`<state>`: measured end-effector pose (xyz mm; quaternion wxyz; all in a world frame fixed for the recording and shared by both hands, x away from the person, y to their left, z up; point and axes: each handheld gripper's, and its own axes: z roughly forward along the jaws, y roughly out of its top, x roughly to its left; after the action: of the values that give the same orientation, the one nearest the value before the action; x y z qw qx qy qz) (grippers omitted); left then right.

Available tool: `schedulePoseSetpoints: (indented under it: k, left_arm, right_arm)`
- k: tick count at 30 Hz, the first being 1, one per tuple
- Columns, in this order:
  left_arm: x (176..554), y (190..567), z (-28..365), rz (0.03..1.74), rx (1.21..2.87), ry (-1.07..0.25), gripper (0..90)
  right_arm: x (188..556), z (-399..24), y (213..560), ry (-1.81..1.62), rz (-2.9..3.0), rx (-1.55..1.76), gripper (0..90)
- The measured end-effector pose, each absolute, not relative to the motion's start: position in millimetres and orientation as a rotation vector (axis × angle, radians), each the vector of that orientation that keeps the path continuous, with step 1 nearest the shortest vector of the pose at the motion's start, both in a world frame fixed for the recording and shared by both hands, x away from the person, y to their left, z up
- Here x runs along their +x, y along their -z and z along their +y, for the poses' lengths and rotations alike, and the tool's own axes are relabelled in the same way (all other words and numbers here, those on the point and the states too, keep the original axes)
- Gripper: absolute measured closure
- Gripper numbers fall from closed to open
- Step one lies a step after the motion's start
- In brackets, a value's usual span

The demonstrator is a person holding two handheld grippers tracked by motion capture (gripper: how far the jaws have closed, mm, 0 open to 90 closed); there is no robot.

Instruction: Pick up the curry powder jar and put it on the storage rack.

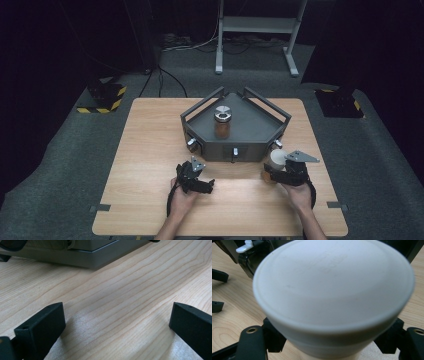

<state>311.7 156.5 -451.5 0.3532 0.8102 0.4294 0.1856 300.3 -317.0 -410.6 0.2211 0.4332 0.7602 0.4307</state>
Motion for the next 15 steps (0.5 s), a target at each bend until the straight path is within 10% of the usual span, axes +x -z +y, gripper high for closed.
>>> schedulePoseSetpoints:
  k: [15]
  left_arm:
    - [311.7, 451.5, 156.4, 1.111, 2.095, -0.48, 0.4]
  right_arm:
    - [299.3, -319.1, 413.2, -1.204, 2.098, 1.192, 31.6]
